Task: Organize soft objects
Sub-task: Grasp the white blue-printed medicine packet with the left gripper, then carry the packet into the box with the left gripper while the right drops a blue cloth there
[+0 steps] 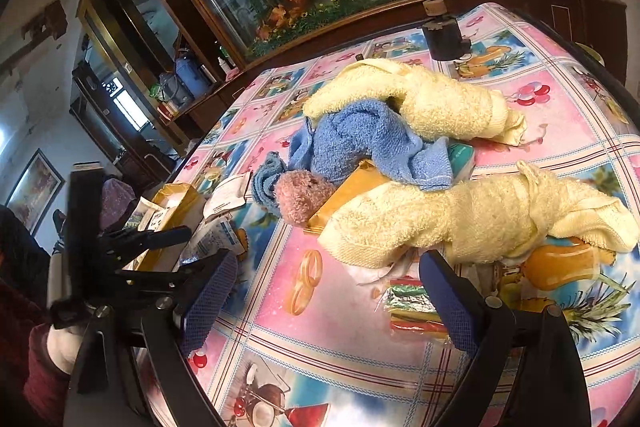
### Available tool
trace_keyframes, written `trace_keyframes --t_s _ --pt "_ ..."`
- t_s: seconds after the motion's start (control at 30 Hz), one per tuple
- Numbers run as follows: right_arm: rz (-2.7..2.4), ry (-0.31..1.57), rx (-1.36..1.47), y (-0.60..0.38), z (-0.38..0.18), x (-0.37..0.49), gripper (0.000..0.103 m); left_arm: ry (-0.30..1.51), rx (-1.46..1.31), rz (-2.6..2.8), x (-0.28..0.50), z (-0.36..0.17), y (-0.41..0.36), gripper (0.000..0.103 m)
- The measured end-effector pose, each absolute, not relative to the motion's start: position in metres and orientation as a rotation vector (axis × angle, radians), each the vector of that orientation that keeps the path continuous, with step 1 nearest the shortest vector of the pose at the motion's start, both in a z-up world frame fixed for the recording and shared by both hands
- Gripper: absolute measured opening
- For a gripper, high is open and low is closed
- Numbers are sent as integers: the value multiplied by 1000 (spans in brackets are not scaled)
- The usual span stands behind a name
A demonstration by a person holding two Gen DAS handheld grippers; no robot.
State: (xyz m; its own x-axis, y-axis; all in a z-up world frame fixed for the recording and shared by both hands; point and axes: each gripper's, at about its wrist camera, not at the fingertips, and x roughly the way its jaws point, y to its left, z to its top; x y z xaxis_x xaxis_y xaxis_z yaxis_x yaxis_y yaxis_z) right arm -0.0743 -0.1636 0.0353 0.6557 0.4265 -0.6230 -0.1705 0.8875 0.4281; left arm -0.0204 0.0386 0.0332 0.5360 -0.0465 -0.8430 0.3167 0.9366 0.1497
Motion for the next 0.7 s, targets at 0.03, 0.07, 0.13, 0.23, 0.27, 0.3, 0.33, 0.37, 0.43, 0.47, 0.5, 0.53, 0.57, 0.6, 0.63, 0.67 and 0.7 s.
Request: trace_keyframes --t_s 0.03,0.07,0.13,0.23,0.27,0.3,0.33,0.37,0.43,0.47,0.5,0.53,0.57,0.6,0.63,0.67,0.7 --pt "343 788 344 -164 36 -74 94 986 316 -194 -17 28 38 74" --pt "344 787 341 -163 36 -74 94 997 317 -176 -13 23 40 75" --pt "349 784 334 -161 36 -74 94 1010 258 -194 -10 20 47 74" --pt "356 790 320 -158 37 -73 94 1029 182 -237 -14 23 55 47" --pt "359 794 315 -157 36 -73 94 1020 162 -244 -18 26 57 44" --pt "361 799 308 -155 35 -73 94 1011 142 -250 -23 28 58 42" --pt "362 802 301 -154 35 -73 94 1001 121 -258 -28 31 58 42" --pt "362 805 293 -152 34 -73 94 991 96 -268 -34 35 59 42" --pt "358 808 273 -149 34 -73 94 963 44 -298 -47 45 61 42" --pt "356 809 264 -147 34 -73 94 950 21 -307 -53 50 61 42" --pt "354 809 255 -145 34 -73 94 936 -2 -313 -58 54 63 42" --pt "349 805 244 -144 35 -74 94 922 -24 -321 -63 59 64 42" --pt "344 800 235 -143 36 -74 94 910 -45 -326 -68 62 66 42" --pt "340 794 225 -142 36 -75 94 897 -70 -332 -73 66 69 42" --pt "335 784 215 -141 38 -77 94 887 -91 -335 -78 69 72 42" --pt "332 774 207 -140 40 -78 94 878 -111 -336 -82 71 76 42" --pt "332 762 203 -139 43 -80 94 867 -130 -336 -86 74 81 42"
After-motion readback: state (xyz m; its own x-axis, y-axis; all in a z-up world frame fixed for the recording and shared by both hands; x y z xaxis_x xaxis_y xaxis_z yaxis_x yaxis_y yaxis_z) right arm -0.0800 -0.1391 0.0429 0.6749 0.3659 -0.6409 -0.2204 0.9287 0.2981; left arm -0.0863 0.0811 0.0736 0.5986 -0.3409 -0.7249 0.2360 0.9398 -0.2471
